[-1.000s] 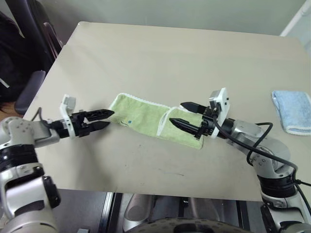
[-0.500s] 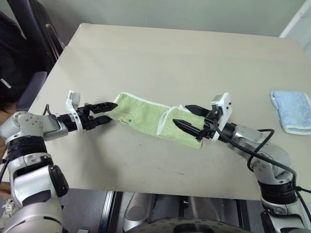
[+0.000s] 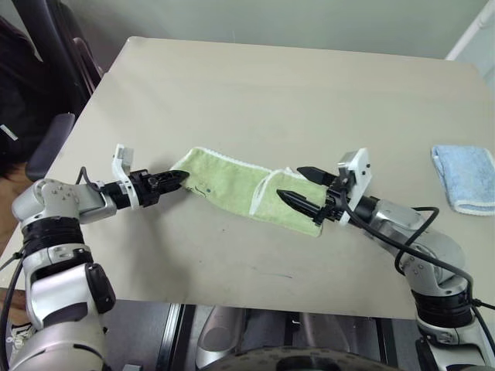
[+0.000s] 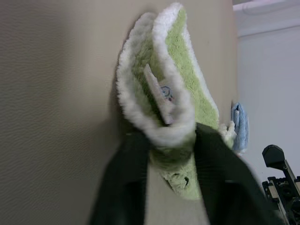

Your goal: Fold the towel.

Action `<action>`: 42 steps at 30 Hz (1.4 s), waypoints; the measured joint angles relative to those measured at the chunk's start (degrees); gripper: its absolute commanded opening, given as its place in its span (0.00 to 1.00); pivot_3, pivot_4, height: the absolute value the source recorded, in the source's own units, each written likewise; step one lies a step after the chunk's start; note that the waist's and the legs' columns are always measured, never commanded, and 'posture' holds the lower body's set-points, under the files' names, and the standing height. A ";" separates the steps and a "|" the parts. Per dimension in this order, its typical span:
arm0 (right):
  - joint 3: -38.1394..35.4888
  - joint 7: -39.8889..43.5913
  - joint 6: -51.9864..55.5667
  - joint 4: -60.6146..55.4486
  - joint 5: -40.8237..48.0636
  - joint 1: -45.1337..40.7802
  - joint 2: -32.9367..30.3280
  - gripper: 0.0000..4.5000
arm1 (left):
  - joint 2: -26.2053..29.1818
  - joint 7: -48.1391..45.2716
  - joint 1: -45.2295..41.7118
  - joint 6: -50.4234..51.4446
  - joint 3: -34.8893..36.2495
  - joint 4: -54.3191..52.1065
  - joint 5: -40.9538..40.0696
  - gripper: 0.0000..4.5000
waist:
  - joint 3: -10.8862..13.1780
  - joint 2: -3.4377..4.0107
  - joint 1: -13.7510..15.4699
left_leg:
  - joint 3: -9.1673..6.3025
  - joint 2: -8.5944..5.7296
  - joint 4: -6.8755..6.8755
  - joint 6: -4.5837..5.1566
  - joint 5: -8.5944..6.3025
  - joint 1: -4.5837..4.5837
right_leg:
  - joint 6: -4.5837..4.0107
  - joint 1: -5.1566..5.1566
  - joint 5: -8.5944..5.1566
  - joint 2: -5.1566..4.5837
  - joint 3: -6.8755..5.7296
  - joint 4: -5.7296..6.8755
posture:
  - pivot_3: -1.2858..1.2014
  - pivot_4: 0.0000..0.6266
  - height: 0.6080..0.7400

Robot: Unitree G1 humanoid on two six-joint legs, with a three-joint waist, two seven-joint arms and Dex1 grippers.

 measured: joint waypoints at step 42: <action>-7.49 -0.51 0.74 -3.55 1.28 4.09 -3.93 1.00 | -8.79 -21.46 -12.55 -1.36 -29.63 -23.85 -4.81 0.01 | 0.12 -0.20 -0.23 | 0.04 0.05 0.03 0.84 0.41 -0.11 | 0.37 0.04 0.03 -0.03 0.02 -0.18 | 0.52 0.24 0.95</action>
